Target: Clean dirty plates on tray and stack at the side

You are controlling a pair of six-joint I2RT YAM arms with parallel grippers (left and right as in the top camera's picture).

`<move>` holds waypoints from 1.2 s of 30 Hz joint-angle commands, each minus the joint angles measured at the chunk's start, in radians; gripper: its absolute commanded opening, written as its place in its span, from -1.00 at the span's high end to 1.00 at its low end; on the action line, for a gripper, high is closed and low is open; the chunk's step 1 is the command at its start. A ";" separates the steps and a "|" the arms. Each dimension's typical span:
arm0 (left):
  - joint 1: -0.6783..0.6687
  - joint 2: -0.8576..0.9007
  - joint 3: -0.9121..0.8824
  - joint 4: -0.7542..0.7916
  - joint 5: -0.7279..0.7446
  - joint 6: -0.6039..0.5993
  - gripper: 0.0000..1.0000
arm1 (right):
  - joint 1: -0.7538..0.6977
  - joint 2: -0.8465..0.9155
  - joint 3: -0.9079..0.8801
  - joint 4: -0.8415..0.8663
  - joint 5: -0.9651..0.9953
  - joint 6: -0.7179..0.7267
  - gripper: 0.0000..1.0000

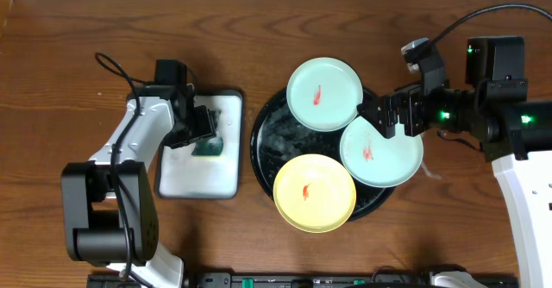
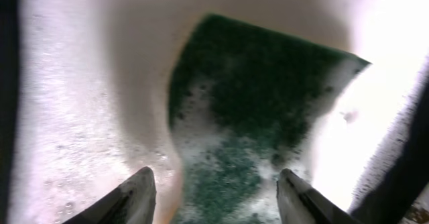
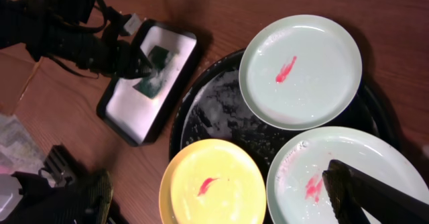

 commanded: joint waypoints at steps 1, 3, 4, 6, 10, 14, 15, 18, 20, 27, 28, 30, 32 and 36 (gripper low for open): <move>-0.023 -0.023 0.020 0.008 0.039 0.078 -0.18 | 0.011 -0.005 0.018 0.000 -0.003 0.004 -0.98; -0.038 -0.023 0.019 0.019 0.032 0.110 -0.18 | 0.011 -0.005 0.018 0.000 -0.001 0.004 -0.99; -0.045 -0.022 0.019 0.021 0.012 0.111 -0.18 | 0.011 -0.004 0.018 0.000 0.000 0.004 -0.99; -0.058 -0.021 0.014 0.023 -0.047 0.110 -0.18 | 0.011 -0.004 0.018 0.000 0.000 0.004 -0.99; -0.064 -0.008 -0.015 0.037 -0.078 0.106 -0.17 | 0.011 -0.004 0.018 0.000 0.000 0.004 -0.99; -0.064 0.031 -0.040 0.061 -0.077 0.102 -0.05 | 0.011 -0.004 0.018 0.000 -0.001 0.004 -0.98; -0.064 0.040 -0.046 0.072 -0.077 0.102 0.03 | 0.011 -0.004 0.018 0.000 -0.001 0.004 -0.99; -0.064 0.069 -0.056 0.105 -0.066 0.099 0.33 | 0.011 -0.005 0.018 0.000 -0.001 0.004 -0.98; -0.065 0.084 -0.056 0.110 -0.061 0.086 0.49 | 0.011 -0.004 0.018 0.000 -0.001 0.004 -0.98; -0.064 0.088 -0.056 0.104 -0.058 0.085 0.85 | 0.011 -0.004 0.018 0.003 -0.001 0.004 -0.99; -0.065 0.088 -0.056 0.102 -0.058 0.085 0.85 | 0.011 -0.004 0.018 0.004 -0.001 0.004 -0.98; -0.064 0.087 -0.056 0.100 -0.058 0.093 0.85 | 0.011 -0.004 0.018 0.004 0.000 0.004 -0.98; -0.064 0.081 -0.048 0.084 -0.059 0.097 0.85 | 0.011 -0.004 0.018 0.004 0.000 0.004 -0.98; -0.064 0.047 0.000 0.033 -0.059 0.096 0.50 | 0.011 -0.004 0.018 0.004 0.000 0.004 -0.99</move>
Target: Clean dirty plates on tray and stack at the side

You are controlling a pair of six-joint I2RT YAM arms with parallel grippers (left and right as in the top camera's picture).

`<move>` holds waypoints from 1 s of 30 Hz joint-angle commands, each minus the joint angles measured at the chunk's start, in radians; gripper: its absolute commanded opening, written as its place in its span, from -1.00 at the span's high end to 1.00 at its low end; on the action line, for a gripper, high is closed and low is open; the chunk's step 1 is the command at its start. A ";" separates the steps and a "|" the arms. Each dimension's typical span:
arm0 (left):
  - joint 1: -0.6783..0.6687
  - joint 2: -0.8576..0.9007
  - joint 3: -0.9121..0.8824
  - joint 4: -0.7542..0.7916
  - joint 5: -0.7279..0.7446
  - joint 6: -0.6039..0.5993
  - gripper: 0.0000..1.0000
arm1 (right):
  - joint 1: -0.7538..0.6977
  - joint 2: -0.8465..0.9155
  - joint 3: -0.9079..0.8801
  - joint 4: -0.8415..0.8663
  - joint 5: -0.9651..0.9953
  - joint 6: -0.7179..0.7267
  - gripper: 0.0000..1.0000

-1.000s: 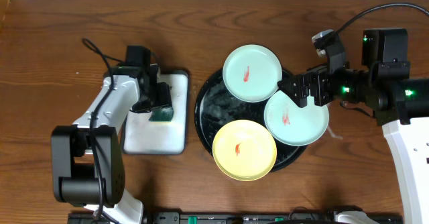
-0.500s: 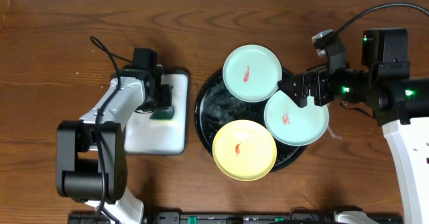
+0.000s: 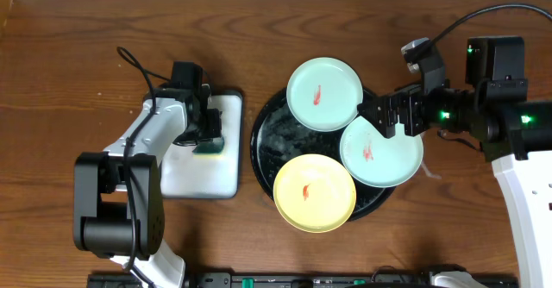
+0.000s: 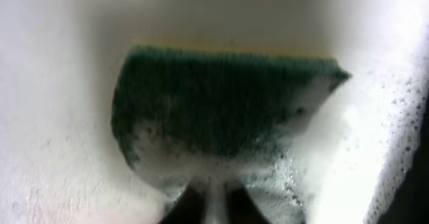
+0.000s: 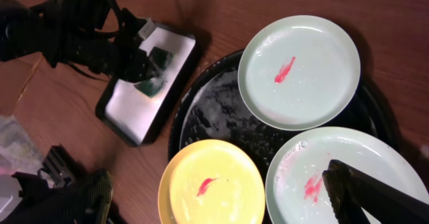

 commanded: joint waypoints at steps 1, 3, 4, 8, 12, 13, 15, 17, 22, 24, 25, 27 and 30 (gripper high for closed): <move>-0.001 -0.004 0.027 -0.046 0.002 0.002 0.21 | 0.011 -0.004 0.018 0.002 -0.004 0.004 -0.98; -0.001 -0.029 0.041 -0.065 0.002 0.002 -0.04 | 0.011 -0.004 0.018 0.002 -0.004 0.004 -0.98; -0.001 -0.040 0.041 -0.069 0.002 0.002 -0.13 | 0.011 -0.004 0.018 0.002 -0.004 0.004 -0.99; -0.001 -0.057 0.041 -0.089 0.002 0.002 -0.19 | 0.011 -0.004 0.018 0.002 -0.005 0.004 -0.98; -0.001 -0.047 0.015 -0.067 0.002 0.001 -0.18 | 0.011 -0.004 0.018 0.001 -0.005 0.004 -0.99; -0.001 -0.040 0.003 -0.050 0.002 0.001 -0.18 | 0.011 -0.004 0.018 0.001 -0.005 0.004 -0.99; -0.001 -0.025 -0.014 -0.024 0.002 0.001 -0.18 | 0.011 -0.004 0.018 0.001 -0.005 0.004 -0.99; -0.001 -0.004 -0.029 -0.003 0.002 0.002 -0.18 | 0.011 -0.004 0.018 0.000 -0.005 0.004 -0.99; -0.001 0.028 -0.039 0.028 0.002 0.002 -0.05 | 0.011 -0.004 0.018 -0.005 -0.005 0.004 -0.98; -0.001 0.035 -0.039 0.034 0.002 0.002 0.02 | 0.011 -0.004 0.018 -0.005 -0.005 0.004 -0.98; -0.001 0.040 -0.039 0.038 0.002 0.002 0.03 | 0.011 -0.004 0.018 -0.006 -0.005 0.004 -0.99; -0.001 0.052 -0.039 0.041 0.002 0.003 0.06 | 0.011 -0.004 0.018 -0.006 -0.005 0.004 -0.98; -0.002 0.076 -0.040 0.042 0.002 0.010 0.14 | 0.011 -0.005 0.018 -0.006 -0.005 0.004 -0.97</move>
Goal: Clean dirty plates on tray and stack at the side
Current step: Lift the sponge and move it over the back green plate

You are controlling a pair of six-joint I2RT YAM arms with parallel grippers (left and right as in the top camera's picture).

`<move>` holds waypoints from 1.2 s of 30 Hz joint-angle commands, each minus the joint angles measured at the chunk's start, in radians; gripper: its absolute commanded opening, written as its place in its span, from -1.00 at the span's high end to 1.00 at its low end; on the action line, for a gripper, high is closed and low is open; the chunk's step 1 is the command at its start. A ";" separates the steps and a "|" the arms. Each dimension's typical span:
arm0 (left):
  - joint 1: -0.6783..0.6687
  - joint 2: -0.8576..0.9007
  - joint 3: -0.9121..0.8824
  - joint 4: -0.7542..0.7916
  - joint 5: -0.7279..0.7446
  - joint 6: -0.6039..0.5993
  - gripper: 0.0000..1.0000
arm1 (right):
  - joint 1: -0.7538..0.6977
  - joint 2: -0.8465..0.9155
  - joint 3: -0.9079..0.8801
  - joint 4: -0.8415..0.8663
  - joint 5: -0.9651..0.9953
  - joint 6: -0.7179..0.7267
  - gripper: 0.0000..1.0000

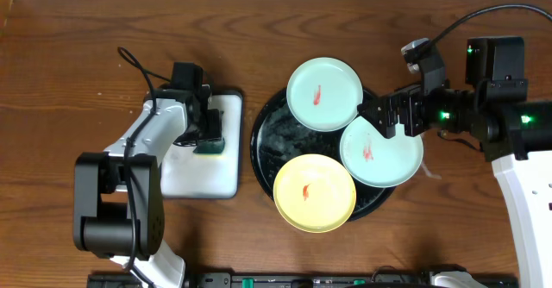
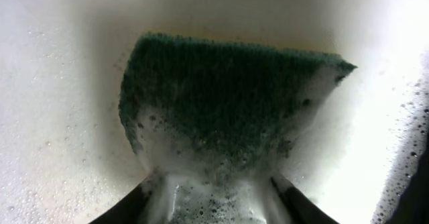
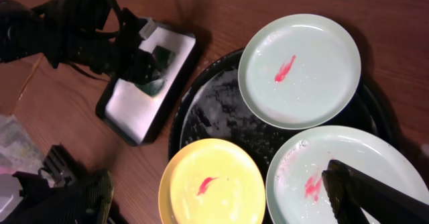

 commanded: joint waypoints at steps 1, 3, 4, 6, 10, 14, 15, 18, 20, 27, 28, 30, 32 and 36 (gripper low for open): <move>0.001 0.079 -0.024 0.005 0.001 0.014 0.19 | 0.011 -0.004 0.018 -0.002 -0.005 0.005 -0.96; 0.001 0.092 -0.024 0.005 0.001 0.015 0.31 | 0.011 -0.005 0.018 -0.002 -0.005 0.005 -0.96; 0.001 0.097 -0.024 0.005 0.001 0.015 0.39 | 0.011 -0.005 0.018 -0.002 -0.005 0.004 -0.96; 0.001 0.099 -0.024 0.004 0.002 0.014 0.63 | 0.011 -0.004 0.018 -0.002 -0.005 0.005 -0.96; 0.001 0.094 -0.009 -0.012 0.001 0.015 0.85 | 0.011 -0.004 0.018 -0.002 -0.005 0.005 -0.96; 0.001 0.061 0.043 -0.074 0.001 0.014 0.85 | 0.011 -0.004 0.018 -0.002 -0.005 0.005 -0.96; 0.001 0.050 0.054 -0.086 0.001 0.014 0.85 | 0.011 -0.004 0.018 -0.001 -0.005 0.005 -0.96; 0.001 0.007 0.087 -0.120 0.001 0.014 0.85 | 0.011 -0.004 0.018 0.002 -0.004 0.004 -0.96; 0.001 -0.019 0.095 -0.134 0.001 0.014 0.85 | 0.011 -0.005 0.018 0.007 0.000 0.004 -0.93; 0.001 -0.114 0.116 -0.182 0.001 0.014 0.85 | 0.016 -0.003 0.022 0.014 0.085 0.076 -0.70; 0.001 -0.129 0.122 -0.188 0.001 0.014 0.85 | 0.020 0.001 0.026 0.012 0.133 0.099 -0.67; 0.001 -0.161 0.138 -0.197 0.002 0.014 0.85 | 0.028 0.013 0.032 0.011 0.210 0.129 -0.61; 0.000 -0.189 0.152 -0.196 0.003 0.014 0.85 | 0.040 0.032 0.032 0.024 0.305 0.195 -0.40; 0.000 -0.235 0.167 -0.140 0.126 0.012 0.85 | 0.076 0.098 0.032 0.083 0.402 0.248 -0.38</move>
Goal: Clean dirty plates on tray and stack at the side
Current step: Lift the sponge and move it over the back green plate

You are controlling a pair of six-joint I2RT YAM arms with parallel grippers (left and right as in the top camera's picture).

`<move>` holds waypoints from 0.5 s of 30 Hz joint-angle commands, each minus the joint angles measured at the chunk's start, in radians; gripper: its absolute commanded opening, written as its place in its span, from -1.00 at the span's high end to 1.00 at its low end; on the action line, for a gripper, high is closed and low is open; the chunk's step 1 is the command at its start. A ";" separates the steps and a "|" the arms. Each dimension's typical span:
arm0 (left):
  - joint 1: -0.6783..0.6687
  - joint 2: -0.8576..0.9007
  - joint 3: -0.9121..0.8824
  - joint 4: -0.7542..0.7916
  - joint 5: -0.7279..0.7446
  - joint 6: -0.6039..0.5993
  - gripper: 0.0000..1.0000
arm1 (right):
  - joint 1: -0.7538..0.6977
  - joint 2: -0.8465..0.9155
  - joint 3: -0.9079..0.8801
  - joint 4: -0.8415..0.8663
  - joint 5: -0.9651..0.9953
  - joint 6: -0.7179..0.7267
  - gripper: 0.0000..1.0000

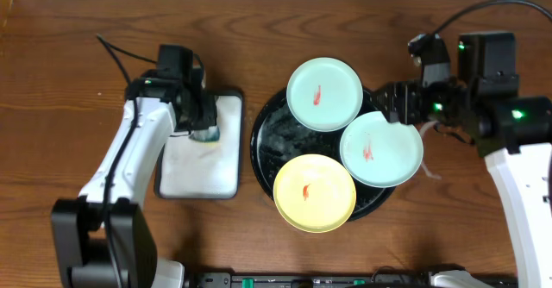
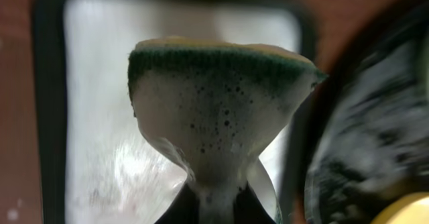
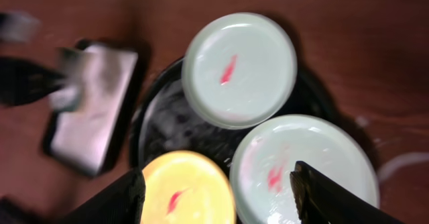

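Observation:
On a round black tray [image 1: 263,141] lie three plates, each with a red smear: a pale green plate [image 1: 323,94] at the back, a second pale green plate [image 1: 380,149] at the right and a yellow plate [image 1: 314,192] in front. My left gripper [image 2: 213,207] is shut on a foamy green sponge [image 2: 218,110], held above the white soap dish [image 1: 198,163]. My right gripper [image 3: 218,197] hangs open and wide above the tray, over the yellow plate [image 3: 181,190] and the right green plate [image 3: 301,163], touching neither.
The soap dish [image 2: 100,117] sits left of the tray on the brown wooden table [image 1: 78,55]. Black equipment runs along the table's front edge [image 1: 302,281]. A clear film or wet patch [image 1: 431,169] lies right of the tray.
My left gripper now holds the sponge lifted clear of the foam in the dish. My right gripper, whose finger was low over the right green plate, now stands higher and further back.
My left gripper stood open over the sponge in the soap dish. Then its jaws were down in the foam at the sponge's edge, at both later moments. Now the sponge hangs in it above the dish. The plates have not moved; my right gripper stayed open and has risen.

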 commanded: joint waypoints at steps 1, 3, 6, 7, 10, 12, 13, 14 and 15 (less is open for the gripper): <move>-0.001 -0.037 0.034 0.043 0.131 -0.008 0.85 | 0.034 0.077 0.017 0.042 0.143 0.082 -0.41; -0.011 -0.037 0.034 0.077 0.173 -0.043 0.85 | 0.045 0.143 0.017 0.089 0.162 0.083 -0.43; -0.043 -0.034 0.034 0.109 0.176 -0.053 0.85 | 0.051 0.249 0.017 0.153 0.167 0.083 -0.44; -0.055 -0.034 0.034 0.120 0.176 -0.053 0.85 | 0.051 0.286 0.017 0.170 0.168 0.083 -0.44; -0.098 -0.034 0.034 0.154 0.176 -0.054 0.85 | 0.050 0.400 0.017 0.199 0.168 0.082 -0.42; -0.124 -0.034 0.034 0.175 0.176 -0.054 0.85 | 0.050 0.470 0.017 0.207 0.167 0.082 -0.33; -0.140 -0.033 0.034 0.186 0.176 -0.054 0.85 | 0.050 0.508 0.017 0.217 0.167 0.082 -0.28; -0.153 -0.033 0.034 0.196 0.176 -0.054 0.85 | 0.050 0.538 0.017 0.229 0.167 0.082 -0.25; -0.165 -0.033 0.034 0.206 0.175 -0.054 0.86 | 0.050 0.567 0.017 0.247 0.167 0.082 -0.21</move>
